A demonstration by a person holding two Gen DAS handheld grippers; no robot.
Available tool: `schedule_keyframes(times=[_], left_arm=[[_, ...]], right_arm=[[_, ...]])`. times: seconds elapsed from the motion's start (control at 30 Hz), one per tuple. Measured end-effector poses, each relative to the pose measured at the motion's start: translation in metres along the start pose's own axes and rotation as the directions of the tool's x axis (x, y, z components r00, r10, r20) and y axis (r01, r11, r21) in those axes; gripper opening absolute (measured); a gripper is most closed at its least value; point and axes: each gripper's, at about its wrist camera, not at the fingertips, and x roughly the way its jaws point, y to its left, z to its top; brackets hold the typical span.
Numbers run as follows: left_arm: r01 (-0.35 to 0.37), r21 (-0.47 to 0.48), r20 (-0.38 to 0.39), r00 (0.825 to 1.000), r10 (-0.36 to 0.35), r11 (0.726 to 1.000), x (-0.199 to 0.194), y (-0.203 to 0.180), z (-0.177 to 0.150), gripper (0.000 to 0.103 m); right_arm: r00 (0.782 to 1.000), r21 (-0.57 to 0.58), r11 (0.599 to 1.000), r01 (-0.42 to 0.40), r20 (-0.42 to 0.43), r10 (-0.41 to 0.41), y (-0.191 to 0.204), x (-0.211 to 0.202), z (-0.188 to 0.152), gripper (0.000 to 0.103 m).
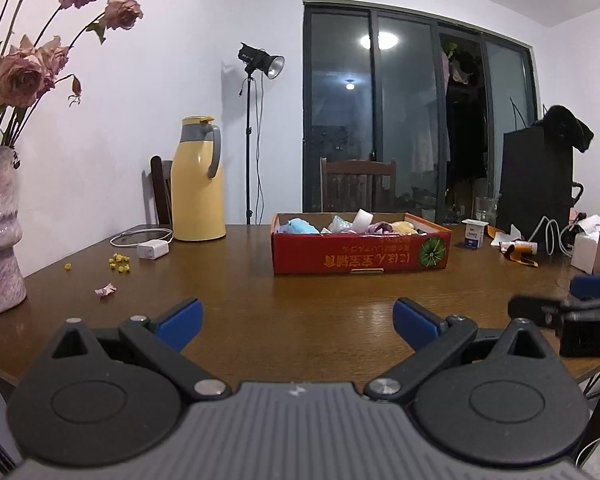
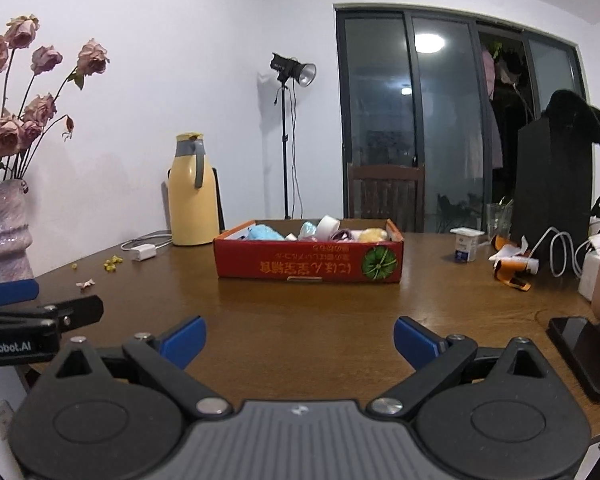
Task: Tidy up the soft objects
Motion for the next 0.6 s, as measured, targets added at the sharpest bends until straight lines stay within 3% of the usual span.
schedule_keyframes(times=[0.6], left_arm=[[0.009, 0.028, -0.014, 1.000, -0.009, 1.000, 0.0023, -0.0007, -0.0044, 0.103]], right_arm=[[1.000, 0.019, 1.000, 0.003, -0.022, -0.003, -0.0029, 0.0063, 0.0004, 0.102]])
